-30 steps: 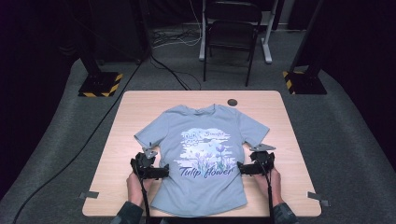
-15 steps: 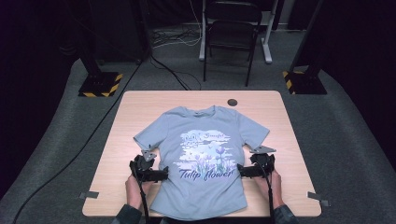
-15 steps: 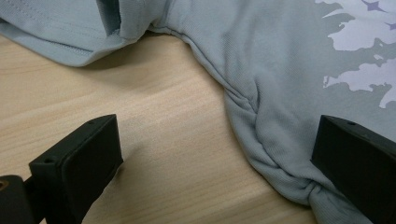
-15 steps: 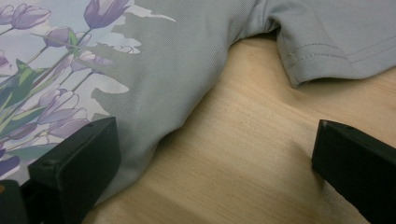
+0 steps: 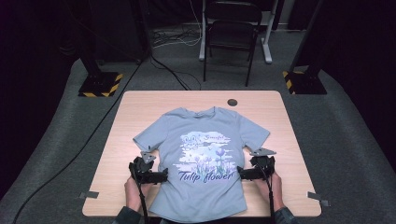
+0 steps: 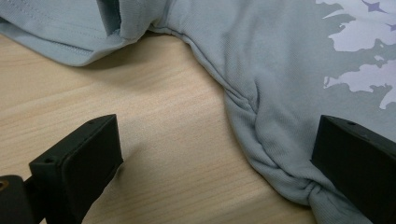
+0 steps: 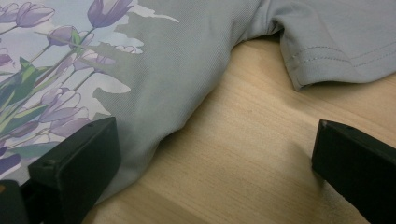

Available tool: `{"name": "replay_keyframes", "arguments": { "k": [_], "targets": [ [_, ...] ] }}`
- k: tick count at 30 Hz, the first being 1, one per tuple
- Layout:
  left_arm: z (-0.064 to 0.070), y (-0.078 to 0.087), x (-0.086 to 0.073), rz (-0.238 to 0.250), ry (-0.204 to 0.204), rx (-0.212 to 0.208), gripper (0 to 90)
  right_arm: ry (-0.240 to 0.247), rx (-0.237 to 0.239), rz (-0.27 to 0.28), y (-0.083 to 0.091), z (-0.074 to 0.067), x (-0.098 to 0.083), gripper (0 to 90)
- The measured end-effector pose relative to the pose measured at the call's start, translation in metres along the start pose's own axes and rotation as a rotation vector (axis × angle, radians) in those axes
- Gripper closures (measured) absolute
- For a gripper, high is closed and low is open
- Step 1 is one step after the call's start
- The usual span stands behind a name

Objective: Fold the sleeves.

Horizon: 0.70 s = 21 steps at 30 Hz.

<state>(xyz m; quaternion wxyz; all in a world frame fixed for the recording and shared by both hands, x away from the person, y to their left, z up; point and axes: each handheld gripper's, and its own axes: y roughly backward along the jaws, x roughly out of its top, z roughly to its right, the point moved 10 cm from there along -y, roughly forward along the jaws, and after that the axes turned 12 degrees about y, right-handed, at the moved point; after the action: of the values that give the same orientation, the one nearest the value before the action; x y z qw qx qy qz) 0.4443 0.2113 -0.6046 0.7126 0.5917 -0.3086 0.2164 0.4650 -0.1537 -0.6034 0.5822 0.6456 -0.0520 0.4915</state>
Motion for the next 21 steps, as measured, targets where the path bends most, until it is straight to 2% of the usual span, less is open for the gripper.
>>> {"name": "replay_keyframes", "arguments": {
  "k": [21],
  "targets": [
    [0.0015, 0.0050, -0.0063, -0.003, 0.008, -0.006, 1.4, 0.011, 0.010, 0.001, 0.0062, -0.0070, -0.0052, 0.2]
  ]
}}
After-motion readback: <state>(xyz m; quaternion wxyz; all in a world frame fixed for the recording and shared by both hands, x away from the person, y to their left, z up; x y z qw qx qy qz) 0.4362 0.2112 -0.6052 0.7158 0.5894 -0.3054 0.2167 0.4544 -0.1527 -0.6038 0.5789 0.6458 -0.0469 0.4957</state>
